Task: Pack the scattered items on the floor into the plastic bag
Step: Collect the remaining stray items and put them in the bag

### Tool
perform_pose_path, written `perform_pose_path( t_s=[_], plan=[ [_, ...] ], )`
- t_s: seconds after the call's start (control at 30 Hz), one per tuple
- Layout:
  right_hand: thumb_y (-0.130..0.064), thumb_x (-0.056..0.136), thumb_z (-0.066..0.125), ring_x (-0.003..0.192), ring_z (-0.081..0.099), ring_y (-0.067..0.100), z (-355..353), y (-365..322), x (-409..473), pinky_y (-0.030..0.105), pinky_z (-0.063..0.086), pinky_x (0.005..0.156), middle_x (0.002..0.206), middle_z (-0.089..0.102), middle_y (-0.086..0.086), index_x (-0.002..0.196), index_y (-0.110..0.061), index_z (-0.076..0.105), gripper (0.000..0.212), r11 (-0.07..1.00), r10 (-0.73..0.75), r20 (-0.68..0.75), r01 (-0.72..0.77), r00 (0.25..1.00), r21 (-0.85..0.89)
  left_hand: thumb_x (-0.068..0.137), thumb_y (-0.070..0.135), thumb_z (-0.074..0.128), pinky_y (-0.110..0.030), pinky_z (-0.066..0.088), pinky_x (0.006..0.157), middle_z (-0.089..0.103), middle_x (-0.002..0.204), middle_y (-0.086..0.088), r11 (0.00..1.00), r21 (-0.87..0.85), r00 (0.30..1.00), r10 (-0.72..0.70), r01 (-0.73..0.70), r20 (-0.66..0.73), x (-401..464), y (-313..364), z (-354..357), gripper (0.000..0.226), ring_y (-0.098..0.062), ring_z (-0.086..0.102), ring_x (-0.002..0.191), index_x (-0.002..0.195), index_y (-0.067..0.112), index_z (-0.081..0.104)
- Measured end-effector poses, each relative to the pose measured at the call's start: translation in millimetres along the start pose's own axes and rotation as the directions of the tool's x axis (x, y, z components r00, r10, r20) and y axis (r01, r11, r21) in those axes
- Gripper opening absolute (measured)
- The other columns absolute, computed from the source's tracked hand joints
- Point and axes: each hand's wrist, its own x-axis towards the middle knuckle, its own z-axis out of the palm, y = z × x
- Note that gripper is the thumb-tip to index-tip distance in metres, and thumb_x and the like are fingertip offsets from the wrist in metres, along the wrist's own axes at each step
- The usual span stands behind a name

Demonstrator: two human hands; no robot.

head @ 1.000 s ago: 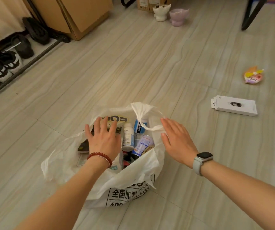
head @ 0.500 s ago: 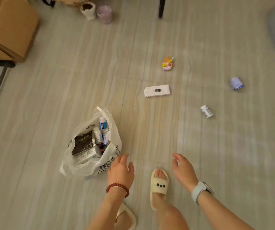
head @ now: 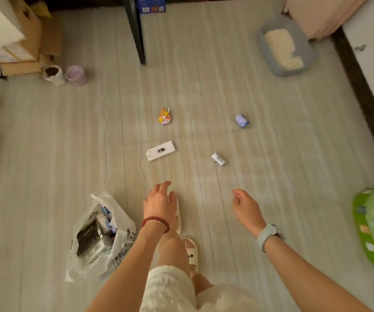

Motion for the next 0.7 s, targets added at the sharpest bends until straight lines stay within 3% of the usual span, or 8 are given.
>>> perform_pose_path(
  t_s=[0.17, 0.37, 0.5, 0.6, 0.7],
  plan=[
    [-0.008, 0.095, 0.037, 0.122, 0.050, 0.024, -19.3, -37.4, 59.1, 0.021, 0.033, 0.089, 0.127, 0.057, 0.013, 0.125, -0.006, 0.049, 0.033, 0.996, 0.014, -0.075, -0.007, 0.997, 0.092, 0.089, 0.018, 0.045, -0.046, 0.040, 0.099, 0.048, 0.132, -0.011, 1.000, -0.001, 0.997, -0.030, 0.030, 0.068, 81.0, 19.0, -18.2, 0.039, -0.029, 0.047, 0.118, 0.128, 0.014, 0.045],
    [-0.010, 0.094, 0.037, 0.119, 0.050, 0.028, -8.7, -72.5, 196.3, 0.029, 0.038, 0.093, 0.129, 0.054, 0.016, 0.129, -0.007, 0.044, 0.036, 0.980, 0.183, -0.019, -0.181, 0.983, 0.079, 0.091, 0.018, 0.045, -0.042, 0.039, 0.101, 0.047, 0.132, -0.013, 0.990, 0.127, 0.982, -0.076, 0.054, 0.175, 241.5, 27.3, -20.1, 0.041, -0.030, 0.046, 0.118, 0.130, 0.011, 0.042],
    [-0.008, 0.093, 0.037, 0.117, 0.051, 0.029, 20.4, -70.0, 313.8, 0.031, 0.038, 0.091, 0.131, 0.052, 0.014, 0.131, -0.008, 0.043, 0.038, 0.950, 0.305, -0.026, -0.302, 0.952, 0.082, 0.092, 0.022, 0.043, -0.042, 0.042, 0.097, 0.045, 0.133, -0.013, 0.955, 0.290, 0.948, -0.151, 0.066, 0.281, 354.0, 7.8, 15.9, 0.043, -0.029, 0.046, 0.118, 0.134, 0.013, 0.037],
    [-0.005, 0.091, 0.039, 0.117, 0.051, 0.030, 45.9, -53.1, 380.2, 0.036, 0.041, 0.094, 0.133, 0.050, 0.014, 0.130, -0.009, 0.043, 0.040, 0.952, 0.303, -0.018, -0.301, 0.953, 0.062, 0.091, 0.021, 0.045, -0.042, 0.041, 0.098, 0.043, 0.134, -0.013, 0.951, 0.275, 0.930, -0.221, 0.139, 0.294, 415.6, -14.6, 48.4, 0.045, -0.031, 0.047, 0.118, 0.134, 0.013, 0.035],
    [-0.004, 0.088, 0.043, 0.121, 0.046, 0.032, 94.8, -4.3, 466.9, 0.038, 0.039, 0.097, 0.134, 0.047, 0.015, 0.130, -0.010, 0.043, 0.042, 0.952, 0.299, -0.003, -0.299, 0.954, -0.063, 0.089, 0.020, 0.048, -0.042, 0.038, 0.101, 0.038, 0.137, -0.016, 0.935, 0.321, 0.922, -0.250, 0.151, 0.294, 489.8, -56.1, 115.2, 0.052, -0.034, 0.044, 0.121, 0.137, 0.012, 0.030]
  ],
)
